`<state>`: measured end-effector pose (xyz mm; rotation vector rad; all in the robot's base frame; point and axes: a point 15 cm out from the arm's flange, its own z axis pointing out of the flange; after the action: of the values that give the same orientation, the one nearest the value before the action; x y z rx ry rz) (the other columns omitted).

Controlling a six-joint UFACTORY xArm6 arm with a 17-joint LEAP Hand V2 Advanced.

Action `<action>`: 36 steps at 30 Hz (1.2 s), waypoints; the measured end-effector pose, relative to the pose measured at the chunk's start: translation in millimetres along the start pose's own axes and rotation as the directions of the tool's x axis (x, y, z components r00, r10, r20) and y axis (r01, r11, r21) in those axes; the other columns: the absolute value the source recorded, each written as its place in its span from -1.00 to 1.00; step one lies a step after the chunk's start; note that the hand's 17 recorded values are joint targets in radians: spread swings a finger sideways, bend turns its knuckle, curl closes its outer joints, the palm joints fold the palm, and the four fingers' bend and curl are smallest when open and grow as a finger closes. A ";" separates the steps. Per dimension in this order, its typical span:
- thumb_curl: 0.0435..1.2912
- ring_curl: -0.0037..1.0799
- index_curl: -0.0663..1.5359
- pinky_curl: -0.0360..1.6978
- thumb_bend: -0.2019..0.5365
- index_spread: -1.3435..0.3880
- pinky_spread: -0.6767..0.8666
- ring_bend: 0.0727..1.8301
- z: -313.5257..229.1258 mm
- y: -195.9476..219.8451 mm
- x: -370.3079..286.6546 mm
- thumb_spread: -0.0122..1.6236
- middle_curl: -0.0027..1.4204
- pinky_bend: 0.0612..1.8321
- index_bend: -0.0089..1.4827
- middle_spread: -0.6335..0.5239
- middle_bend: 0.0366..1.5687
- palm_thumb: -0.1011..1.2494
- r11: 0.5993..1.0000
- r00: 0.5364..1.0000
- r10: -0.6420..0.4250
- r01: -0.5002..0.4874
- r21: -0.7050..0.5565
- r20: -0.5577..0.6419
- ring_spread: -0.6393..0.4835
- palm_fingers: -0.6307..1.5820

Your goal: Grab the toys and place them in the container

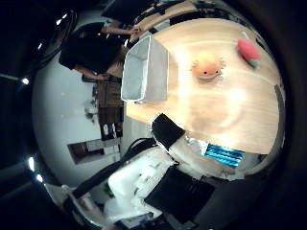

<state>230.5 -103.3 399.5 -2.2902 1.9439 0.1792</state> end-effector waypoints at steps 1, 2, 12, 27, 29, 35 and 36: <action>-0.64 -0.70 -0.50 -0.96 -0.52 -0.03 0.18 -0.46 0.8 0.3 0.0 0.32 -0.48 -0.30 -0.75 -0.25 -0.70 -0.39 1.000 1.000 -0.002 0.002 -0.003 0.000 -0.11 -0.02; -0.64 -0.70 -0.50 -0.96 -0.52 -0.03 0.18 -0.46 1.6 0.6 0.2 0.32 -0.49 -0.30 -0.75 -0.25 -0.70 -0.39 1.000 1.000 -0.001 0.001 -0.005 0.000 -0.11 -0.02; -0.64 -0.70 -0.49 -0.96 -0.52 -0.03 0.19 -0.46 1.3 -2.9 -0.4 0.32 -0.49 -0.31 -0.74 -0.25 -0.71 -0.40 1.000 0.999 -0.026 0.026 -0.009 -0.024 -0.11 -0.02; -0.64 -0.70 -0.49 -0.96 -0.52 -0.03 0.19 -0.47 12.2 -7.8 3.2 0.33 -0.49 -0.32 -0.75 -0.24 -0.71 -0.41 1.000 0.999 -0.030 0.030 -0.011 -0.024 -0.11 -0.02; -0.64 -0.70 -0.49 -0.96 -0.52 -0.03 0.19 -0.47 12.9 -8.6 1.9 0.33 -0.49 -0.32 -0.75 -0.24 -0.71 -0.41 0.999 0.999 -0.034 0.034 -0.013 -0.023 -0.11 -0.01; -0.65 -0.69 -0.50 -0.96 -0.52 -0.03 0.19 -0.46 15.3 -23.9 -0.4 0.33 -0.49 -0.32 -0.75 -0.25 -0.71 -0.41 0.998 0.998 -0.056 0.056 0.007 -0.039 -0.11 -0.01; -0.65 -0.70 -0.50 -0.96 -0.51 -0.02 0.19 -0.46 16.9 -29.0 -0.7 0.33 -0.48 -0.32 -0.75 -0.25 -0.70 -0.40 0.998 0.997 -0.065 0.066 0.014 -0.043 -0.11 -0.01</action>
<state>258.9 -95.0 383.7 -2.3636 1.8797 0.1092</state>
